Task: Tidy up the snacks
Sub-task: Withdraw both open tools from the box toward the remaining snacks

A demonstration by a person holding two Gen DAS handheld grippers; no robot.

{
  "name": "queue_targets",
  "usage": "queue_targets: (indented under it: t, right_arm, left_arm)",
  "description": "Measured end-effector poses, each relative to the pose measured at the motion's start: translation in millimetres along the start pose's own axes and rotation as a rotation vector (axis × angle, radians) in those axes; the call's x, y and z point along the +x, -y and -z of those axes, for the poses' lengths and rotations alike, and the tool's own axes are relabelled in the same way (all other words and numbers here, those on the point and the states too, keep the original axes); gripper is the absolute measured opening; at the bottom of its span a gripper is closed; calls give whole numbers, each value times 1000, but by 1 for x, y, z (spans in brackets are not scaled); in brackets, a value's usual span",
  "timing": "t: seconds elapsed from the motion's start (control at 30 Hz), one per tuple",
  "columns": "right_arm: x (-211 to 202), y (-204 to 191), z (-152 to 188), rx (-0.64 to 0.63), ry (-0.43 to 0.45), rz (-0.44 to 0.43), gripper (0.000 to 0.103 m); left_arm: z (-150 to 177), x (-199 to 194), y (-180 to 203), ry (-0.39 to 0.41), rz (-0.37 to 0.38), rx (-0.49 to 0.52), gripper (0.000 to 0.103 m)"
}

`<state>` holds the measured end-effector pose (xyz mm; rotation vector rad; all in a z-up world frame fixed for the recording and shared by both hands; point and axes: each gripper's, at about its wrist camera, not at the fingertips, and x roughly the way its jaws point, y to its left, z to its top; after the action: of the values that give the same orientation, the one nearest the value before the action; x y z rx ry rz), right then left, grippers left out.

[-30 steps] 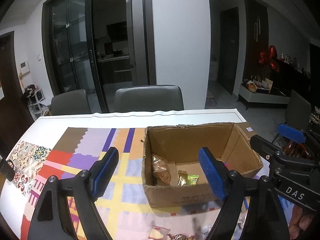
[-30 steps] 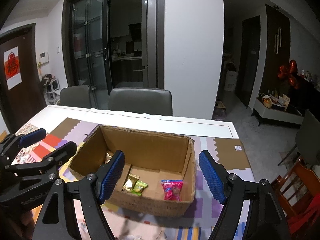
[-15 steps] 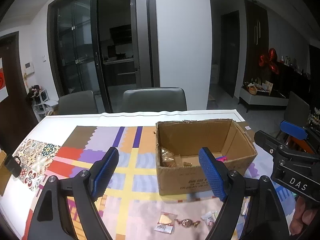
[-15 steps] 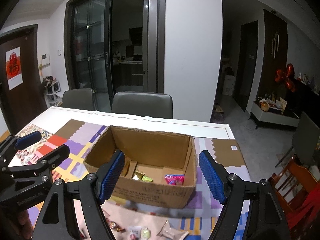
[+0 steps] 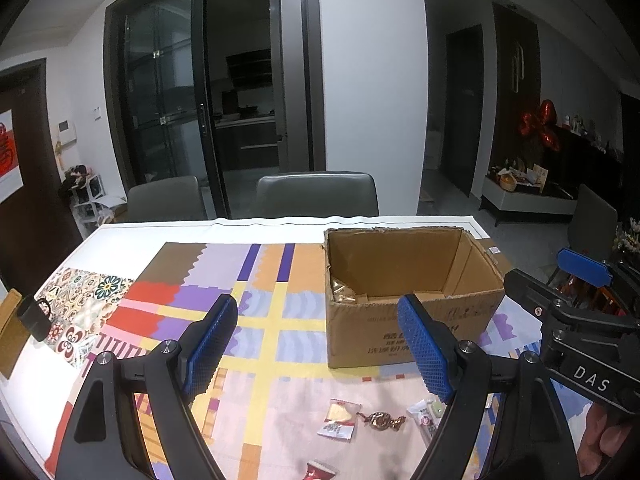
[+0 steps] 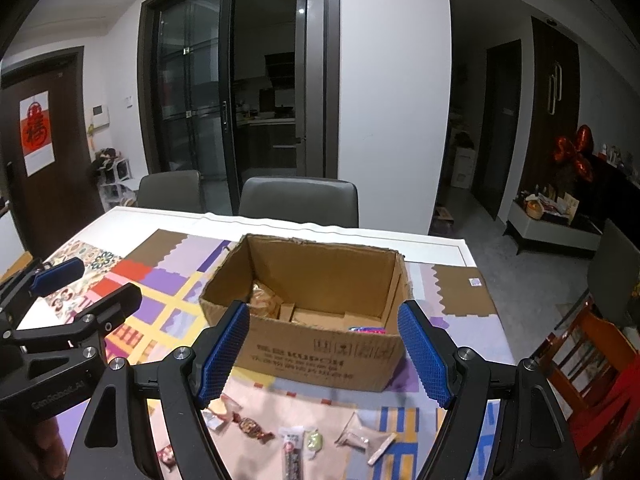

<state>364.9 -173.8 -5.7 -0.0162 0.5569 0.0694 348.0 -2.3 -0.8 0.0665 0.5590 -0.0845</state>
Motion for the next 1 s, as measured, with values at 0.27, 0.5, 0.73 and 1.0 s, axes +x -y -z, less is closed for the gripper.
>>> queue_targets:
  t: [0.27, 0.5, 0.73, 1.0]
  right_arm:
    - [-11, -7, 11, -2, 3, -5, 77]
    - [-18, -10, 22, 5, 1, -7, 77]
    - [-21, -15, 36, 7, -12, -7, 77]
    - [-20, -16, 57, 11, -43, -9, 77]
  left_arm:
    - [14, -12, -6, -3, -6, 0, 82]
    - [26, -21, -10, -6, -12, 7, 82]
    - [41, -26, -12, -18, 1, 8, 82]
    - [64, -25, -11, -40, 20, 18, 82]
